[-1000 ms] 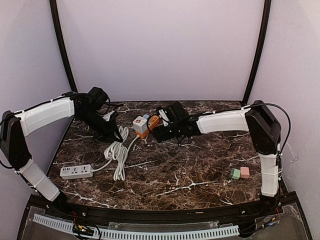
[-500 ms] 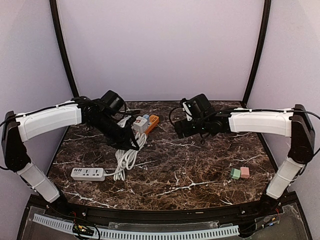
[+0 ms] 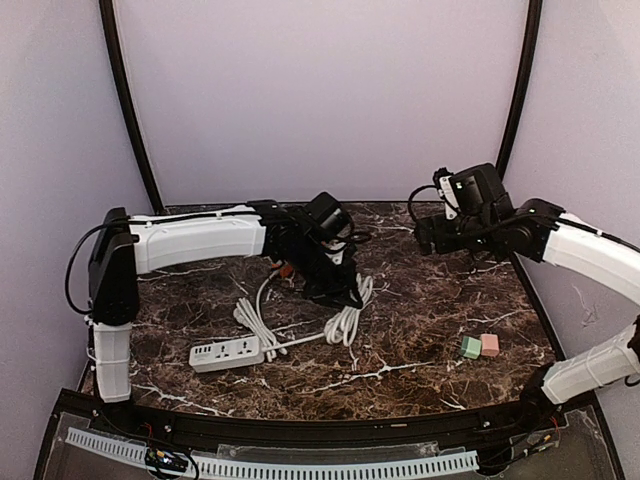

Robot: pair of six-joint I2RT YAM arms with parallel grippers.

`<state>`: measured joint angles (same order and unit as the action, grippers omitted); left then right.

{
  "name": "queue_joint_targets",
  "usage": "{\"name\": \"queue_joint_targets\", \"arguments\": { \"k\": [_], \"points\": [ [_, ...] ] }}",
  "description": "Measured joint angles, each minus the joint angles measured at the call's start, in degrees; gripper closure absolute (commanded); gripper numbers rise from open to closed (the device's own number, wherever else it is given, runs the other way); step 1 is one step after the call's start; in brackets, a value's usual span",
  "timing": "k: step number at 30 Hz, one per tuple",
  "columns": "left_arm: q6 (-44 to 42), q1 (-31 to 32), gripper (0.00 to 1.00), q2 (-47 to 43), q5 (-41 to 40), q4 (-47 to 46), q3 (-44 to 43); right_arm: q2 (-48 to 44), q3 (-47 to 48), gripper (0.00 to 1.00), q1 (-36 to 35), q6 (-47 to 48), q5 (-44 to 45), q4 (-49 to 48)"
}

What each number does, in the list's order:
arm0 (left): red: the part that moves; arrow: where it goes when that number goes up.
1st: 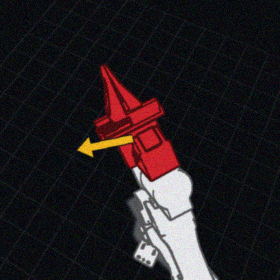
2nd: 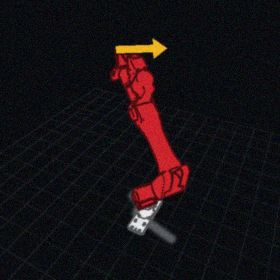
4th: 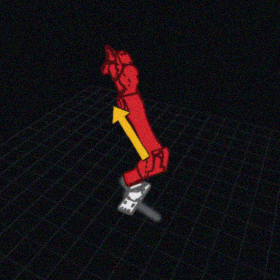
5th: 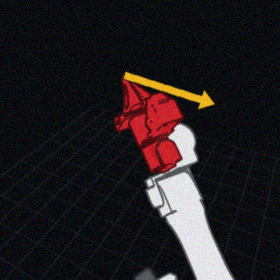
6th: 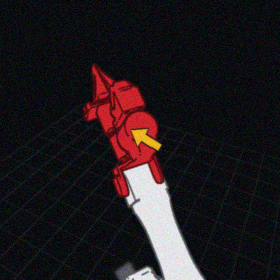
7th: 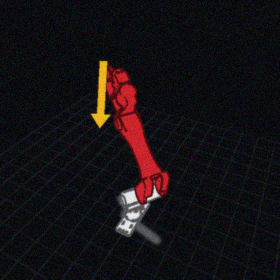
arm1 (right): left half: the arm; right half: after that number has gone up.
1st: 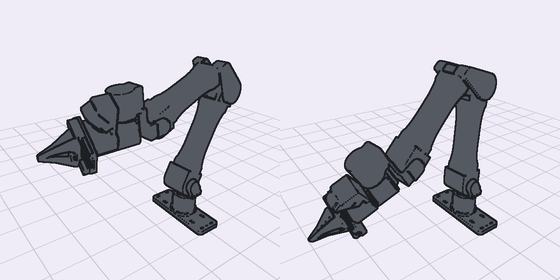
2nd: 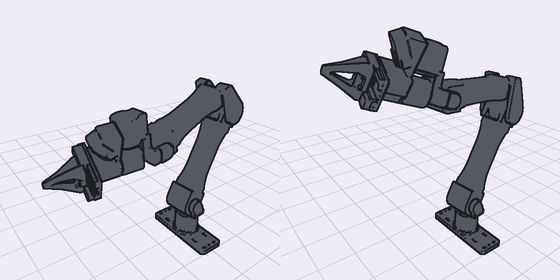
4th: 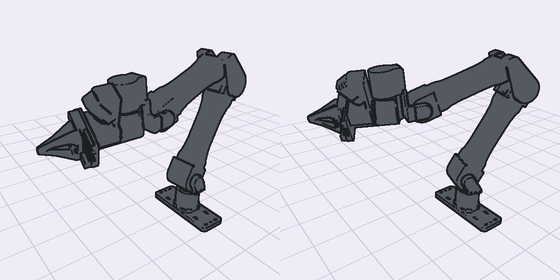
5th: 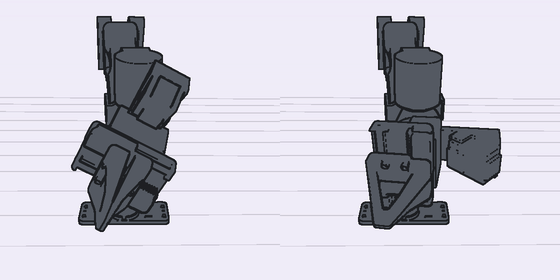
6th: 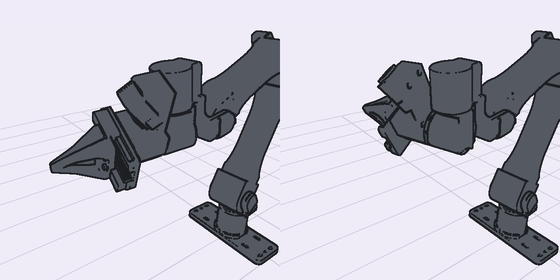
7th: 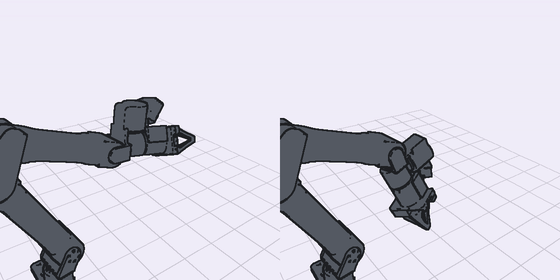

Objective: Insert the plug

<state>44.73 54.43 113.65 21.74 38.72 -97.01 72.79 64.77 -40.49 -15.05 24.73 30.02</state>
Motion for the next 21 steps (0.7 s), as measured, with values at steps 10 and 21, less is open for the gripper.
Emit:
{"name": "queue_joint_targets", "arguments": {
  "k": [10,21],
  "points": [
    [4.8,4.9,0.88,20.0,2.8,-4.5,-22.9,-13.0,-2.2,0.01,2.3,-0.4,2.9,9.0],
    [12.1,7.0,0.88,26.5,7.6,-16.2,-25.9,-17.1,-2.0,0.01,2.3,-1.1,6.1,17.1]
  ]
}}
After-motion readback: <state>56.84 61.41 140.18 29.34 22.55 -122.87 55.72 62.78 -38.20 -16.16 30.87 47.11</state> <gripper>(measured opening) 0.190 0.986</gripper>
